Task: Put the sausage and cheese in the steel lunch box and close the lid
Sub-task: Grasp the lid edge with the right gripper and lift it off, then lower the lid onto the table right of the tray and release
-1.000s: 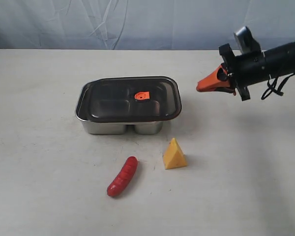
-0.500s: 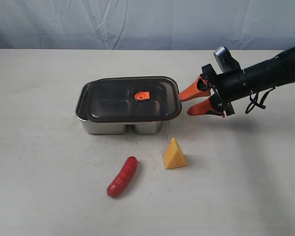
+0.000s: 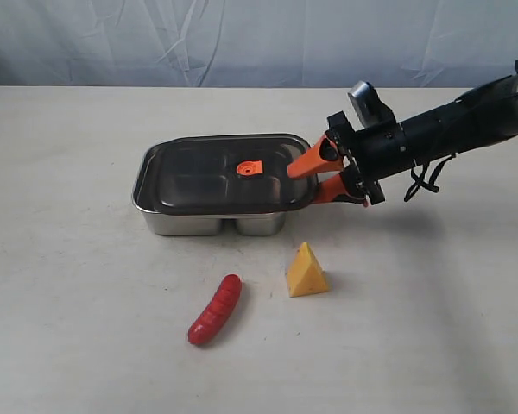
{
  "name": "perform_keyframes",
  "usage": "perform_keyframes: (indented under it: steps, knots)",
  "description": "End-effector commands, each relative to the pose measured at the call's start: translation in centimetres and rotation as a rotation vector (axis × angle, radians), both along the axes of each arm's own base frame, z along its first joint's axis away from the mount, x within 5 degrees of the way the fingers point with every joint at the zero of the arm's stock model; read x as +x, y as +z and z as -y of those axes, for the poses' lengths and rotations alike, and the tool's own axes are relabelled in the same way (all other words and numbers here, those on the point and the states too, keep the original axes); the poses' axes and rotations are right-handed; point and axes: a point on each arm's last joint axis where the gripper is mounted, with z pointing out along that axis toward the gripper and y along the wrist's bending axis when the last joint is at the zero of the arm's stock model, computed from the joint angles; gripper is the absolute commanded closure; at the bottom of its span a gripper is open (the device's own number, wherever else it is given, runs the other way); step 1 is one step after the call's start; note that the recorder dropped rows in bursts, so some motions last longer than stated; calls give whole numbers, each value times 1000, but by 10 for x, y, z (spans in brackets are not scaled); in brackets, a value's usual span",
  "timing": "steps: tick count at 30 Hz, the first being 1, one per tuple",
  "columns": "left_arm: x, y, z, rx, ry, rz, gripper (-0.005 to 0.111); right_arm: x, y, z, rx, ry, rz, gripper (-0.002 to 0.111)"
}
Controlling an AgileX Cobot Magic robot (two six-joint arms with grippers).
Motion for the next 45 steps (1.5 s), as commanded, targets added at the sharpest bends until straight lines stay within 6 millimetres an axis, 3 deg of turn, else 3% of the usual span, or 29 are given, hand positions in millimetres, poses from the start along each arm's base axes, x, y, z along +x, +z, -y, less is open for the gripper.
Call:
perform_keyframes:
  steps: [1,4,11,17,22,28,33,34,35,38,40,43,45]
  knots:
    - [0,0,0,-7,-2,10,107,0,1,1,-1,9,13,80]
    - [0,0,0,-7,-2,10,107,-1,-1,1,-16,27,15,107]
    - [0,0,0,-7,-2,10,107,-1,1,2,-14,26,22,108]
    - [0,0,0,-6,-2,10,107,-1,25,2,-2,26,82,108]
    - [0,0,0,-6,-2,10,107,-4,59,3,17,24,169,108]
    - [0,0,0,-6,-2,10,107,-17,117,5,46,28,329,108]
    - [0,0,0,-6,-2,10,107,-49,192,13,58,45,544,108]
    - [0,0,0,-6,-2,10,107,-63,209,19,1,85,627,109]
    - [0,0,0,-6,-2,10,107,-70,214,23,-44,104,651,109]
    - [0,0,0,-6,-2,10,107,-88,237,60,-530,41,851,109]
    - [0,0,0,-6,-2,10,107,-97,249,79,-737,44,950,109]
    - [0,0,0,-6,-2,10,107,-105,256,90,-865,92,1012,109]
    - [0,0,0,-6,-2,10,107,-111,248,87,-969,194,989,109]
